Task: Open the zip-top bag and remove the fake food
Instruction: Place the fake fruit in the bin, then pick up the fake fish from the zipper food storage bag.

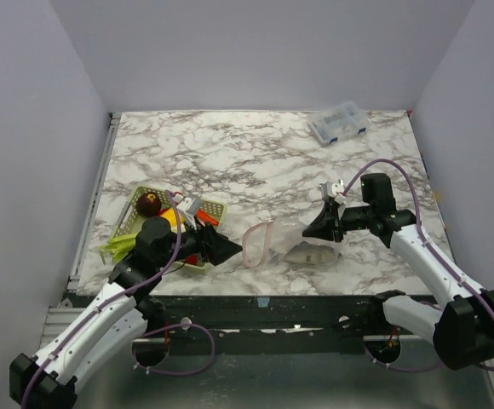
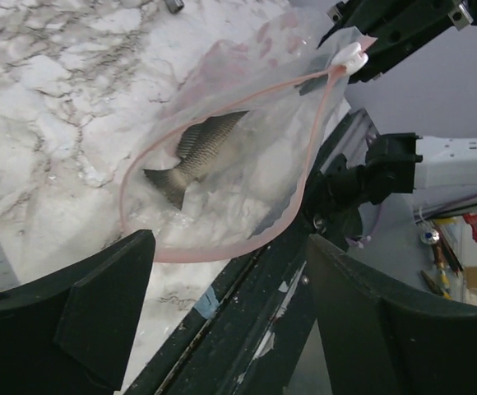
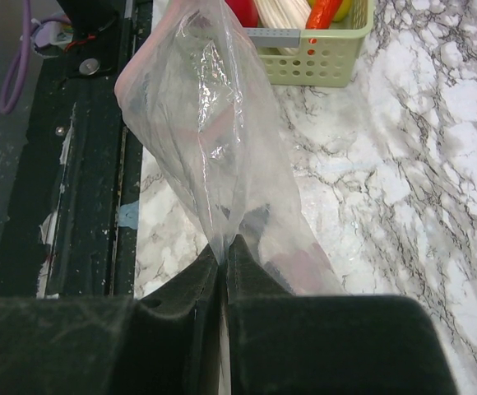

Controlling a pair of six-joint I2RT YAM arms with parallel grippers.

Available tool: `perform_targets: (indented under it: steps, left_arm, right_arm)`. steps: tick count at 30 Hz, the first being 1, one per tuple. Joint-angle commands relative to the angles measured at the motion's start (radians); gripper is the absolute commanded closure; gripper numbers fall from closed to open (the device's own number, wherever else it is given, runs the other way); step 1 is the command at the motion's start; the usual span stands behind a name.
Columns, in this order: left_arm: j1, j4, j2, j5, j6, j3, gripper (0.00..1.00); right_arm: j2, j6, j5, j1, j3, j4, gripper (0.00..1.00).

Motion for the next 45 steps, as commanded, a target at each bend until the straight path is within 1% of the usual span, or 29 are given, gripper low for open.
perform_targets:
  steps: [1,2,5,7,13,15,17,19,23,26,29,31,36,39,41,43,45]
  left_arm:
    - [-0.069,0.183,0.075,0.088,-0.058,-0.053,0.3]
    - [-0.096,0.197,0.1,0.057,-0.055,-0.052,0.36]
    - [-0.175,0.215,0.196,-0.045,-0.03,-0.026,0.41]
    - [-0.197,0.247,0.253,-0.093,-0.023,-0.012,0.48]
    - [-0.223,0.282,0.378,-0.239,0.029,0.032,0.57]
    - [-0.229,0.317,0.421,-0.232,0.042,0.037,0.57]
    - [-0.237,0.364,0.47,-0.197,0.043,0.039,0.58]
    - [-0.264,0.409,0.525,-0.182,0.042,0.045,0.58]
    - [-0.343,0.486,0.628,-0.234,0.042,0.051,0.56]
    - [-0.374,0.549,0.703,-0.278,0.034,0.043,0.53]
    - [-0.383,0.62,0.756,-0.292,0.011,0.035,0.52]
    - [-0.383,0.653,0.777,-0.308,-0.01,0.027,0.52]
    - [-0.383,0.668,0.792,-0.332,-0.024,0.023,0.51]
    - [-0.383,0.666,0.792,-0.336,-0.011,0.019,0.5]
    - [-0.382,0.668,0.796,-0.336,-0.002,0.015,0.49]
    - [-0.383,0.666,0.8,-0.337,0.001,0.014,0.49]
    - [-0.383,0.672,0.81,-0.337,-0.002,0.013,0.49]
  right_arm:
    - [0.013,-0.014,-0.028,-0.006,0.002,-0.021,0.91]
    - [0.015,-0.013,-0.028,-0.006,0.003,-0.022,0.91]
    - [0.017,-0.018,-0.027,-0.007,0.005,-0.028,0.91]
    - [0.013,-0.019,-0.028,-0.006,0.002,-0.028,0.91]
    - [0.011,-0.017,-0.031,-0.006,-0.003,-0.029,0.91]
    - [0.01,-0.017,-0.034,-0.007,-0.005,-0.029,0.91]
    - [0.011,-0.019,-0.036,-0.007,-0.006,-0.027,0.91]
    - [0.01,-0.018,-0.036,-0.007,-0.006,-0.026,0.91]
    - [0.01,-0.016,-0.036,-0.008,-0.01,-0.025,0.9]
    - [0.007,-0.023,-0.029,-0.007,-0.013,-0.025,0.89]
    - [0.003,-0.05,0.004,-0.007,-0.016,-0.036,0.74]
    - [0.005,-0.103,0.04,-0.007,-0.004,-0.078,0.65]
    - [0.075,-0.302,0.137,-0.007,0.107,-0.304,0.44]
    - [0.117,-0.426,0.221,-0.008,0.185,-0.461,0.23]
    - [0.109,-0.444,0.278,-0.007,0.2,-0.487,0.17]
    - [0.061,-0.438,0.325,-0.012,0.199,-0.479,0.09]
    - [-0.005,-0.405,0.36,-0.014,0.201,-0.459,0.05]
